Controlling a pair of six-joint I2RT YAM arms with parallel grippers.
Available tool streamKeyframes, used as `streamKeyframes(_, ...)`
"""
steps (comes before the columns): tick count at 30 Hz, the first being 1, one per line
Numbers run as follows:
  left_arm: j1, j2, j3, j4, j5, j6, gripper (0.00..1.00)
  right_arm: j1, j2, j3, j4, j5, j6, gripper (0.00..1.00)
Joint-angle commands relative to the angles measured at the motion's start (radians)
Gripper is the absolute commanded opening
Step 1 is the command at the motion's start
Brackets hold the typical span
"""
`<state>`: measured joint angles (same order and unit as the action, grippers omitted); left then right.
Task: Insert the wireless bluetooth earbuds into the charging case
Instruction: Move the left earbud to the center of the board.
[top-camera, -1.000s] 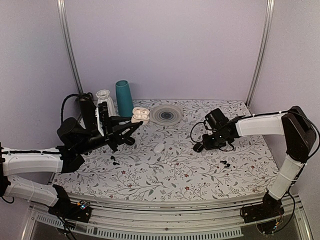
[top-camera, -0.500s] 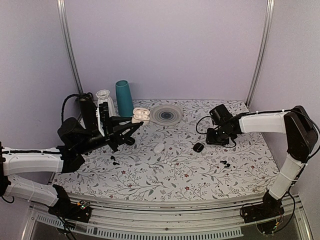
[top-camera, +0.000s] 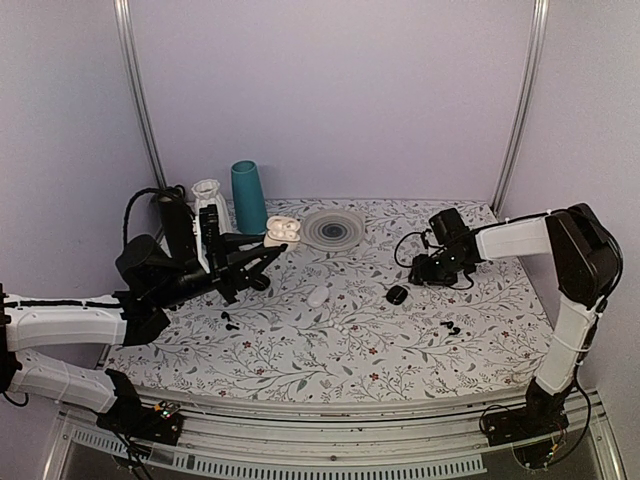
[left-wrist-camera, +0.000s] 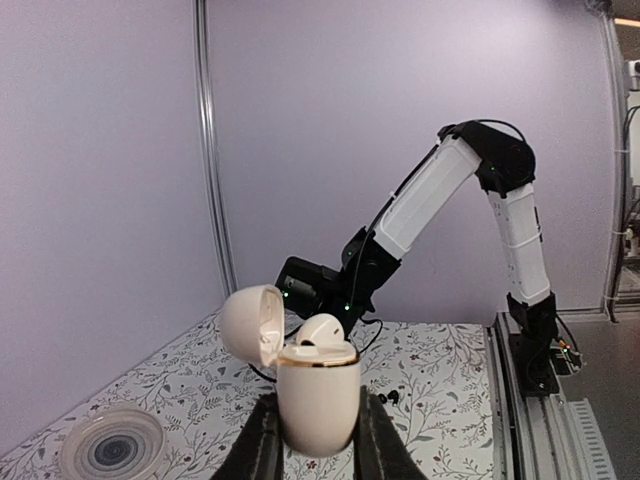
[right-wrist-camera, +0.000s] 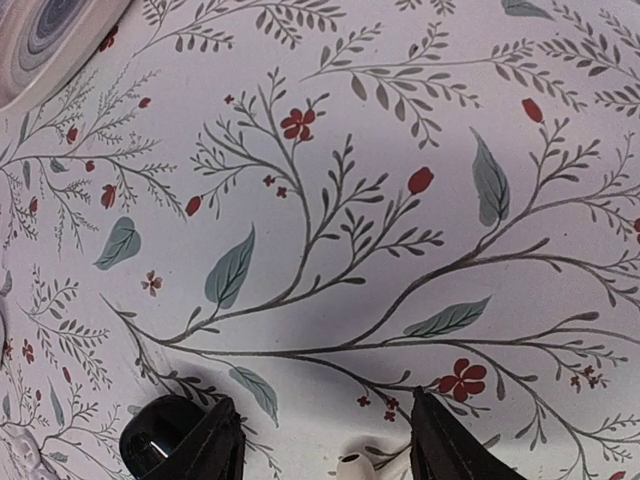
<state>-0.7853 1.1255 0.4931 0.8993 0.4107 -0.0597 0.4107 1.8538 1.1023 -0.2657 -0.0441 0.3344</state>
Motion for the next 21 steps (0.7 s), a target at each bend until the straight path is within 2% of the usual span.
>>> streamKeyframes(1, -0.005, -0.013, 0.030, 0.003, -0.004, -0.002, 0.00, -0.006, 0.036, 0.025, 0.010, -0.069, -0.040, 0.57)
streamKeyframes(14, -0.006, -0.004, 0.031, 0.002, -0.005, -0.002, 0.00, -0.002, -0.079, -0.133, -0.044, -0.073, 0.093, 0.57)
streamKeyframes(21, -0.005, 0.019, 0.038, 0.018, 0.003, -0.006, 0.00, 0.056, -0.130, -0.159, -0.043, -0.078, 0.144, 0.57)
